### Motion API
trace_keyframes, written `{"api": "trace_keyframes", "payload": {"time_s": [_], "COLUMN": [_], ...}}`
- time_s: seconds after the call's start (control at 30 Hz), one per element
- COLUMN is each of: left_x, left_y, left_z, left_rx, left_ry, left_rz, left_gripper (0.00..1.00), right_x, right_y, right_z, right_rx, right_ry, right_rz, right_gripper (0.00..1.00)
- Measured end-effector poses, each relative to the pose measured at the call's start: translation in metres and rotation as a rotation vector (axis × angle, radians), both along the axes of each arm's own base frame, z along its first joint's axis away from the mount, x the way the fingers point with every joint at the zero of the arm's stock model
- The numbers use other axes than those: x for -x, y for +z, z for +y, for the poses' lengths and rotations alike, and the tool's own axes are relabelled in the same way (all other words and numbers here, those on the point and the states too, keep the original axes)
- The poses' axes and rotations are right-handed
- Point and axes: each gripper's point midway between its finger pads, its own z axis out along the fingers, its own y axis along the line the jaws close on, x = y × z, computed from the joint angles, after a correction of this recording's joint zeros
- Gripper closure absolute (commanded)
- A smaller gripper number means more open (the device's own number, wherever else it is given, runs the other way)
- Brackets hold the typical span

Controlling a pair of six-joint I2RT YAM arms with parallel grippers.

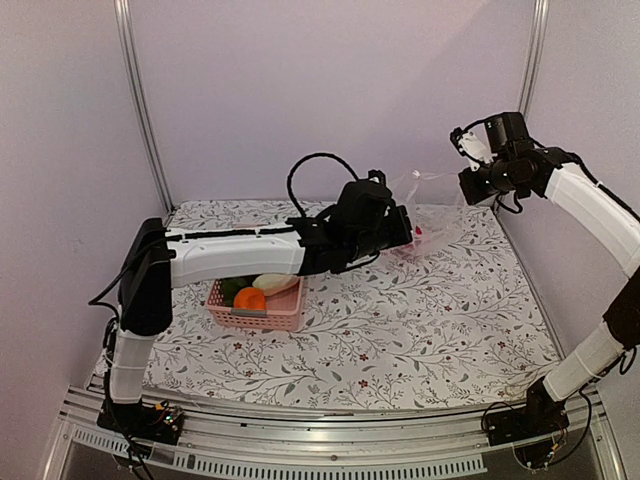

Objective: Place the food in the zip-top bag and seal the zipper
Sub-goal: Adjust the zipper food storage bag at the center of the board, then pick up the fake fruit from the bin.

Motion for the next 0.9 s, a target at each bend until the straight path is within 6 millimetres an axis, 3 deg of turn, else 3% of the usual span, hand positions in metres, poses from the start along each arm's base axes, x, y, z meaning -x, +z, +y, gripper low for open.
{"api": "trace_keyframes", "payload": {"time_s": [0.13, 0.23, 0.3, 0.43, 0.53, 0.63, 0.83, 0.87, 0.9], "left_x": [-0.008, -0.006, -0.005, -0.001, 0.009, 0.027, 0.059, 0.063, 0.067], "left_y": [0.024, 0.042, 0.043, 0.028, 0.008, -0.012, -0.013, -0.010, -0.007], "left_z": [-0.015, -0.020, -0.022, -0.019, 0.004, 0.043, 0.125, 0.137, 0.148], "left_rx": [0.027, 0.059, 0.049, -0.039, -0.140, -0.241, -0.356, -0.369, -0.382], "left_ry": [-0.027, -0.056, -0.078, -0.125, -0.145, -0.151, -0.101, -0.091, -0.084], "left_rz": [-0.057, -0.088, -0.100, -0.105, -0.087, -0.066, -0.080, -0.092, -0.107], "left_gripper": [0.70, 0.53, 0.47, 0.44, 0.43, 0.43, 0.43, 0.41, 0.31], "right_x": [-0.006, -0.005, -0.003, 0.005, 0.011, 0.016, 0.032, 0.034, 0.036], "right_y": [0.027, 0.030, 0.023, -0.014, -0.033, -0.041, -0.022, -0.019, -0.016], "right_z": [-0.005, -0.005, -0.003, 0.001, 0.004, 0.009, 0.025, 0.027, 0.029], "right_rx": [-0.003, -0.005, -0.009, -0.008, -0.009, -0.027, -0.108, -0.117, -0.123], "right_ry": [-0.024, -0.022, -0.011, 0.022, 0.041, 0.069, 0.165, 0.181, 0.197], "right_rz": [-0.073, -0.089, -0.079, 0.000, 0.045, 0.068, 0.045, 0.038, 0.034], "right_gripper": [1.00, 1.00, 1.00, 1.00, 1.00, 1.00, 1.00, 1.00, 1.00]}}
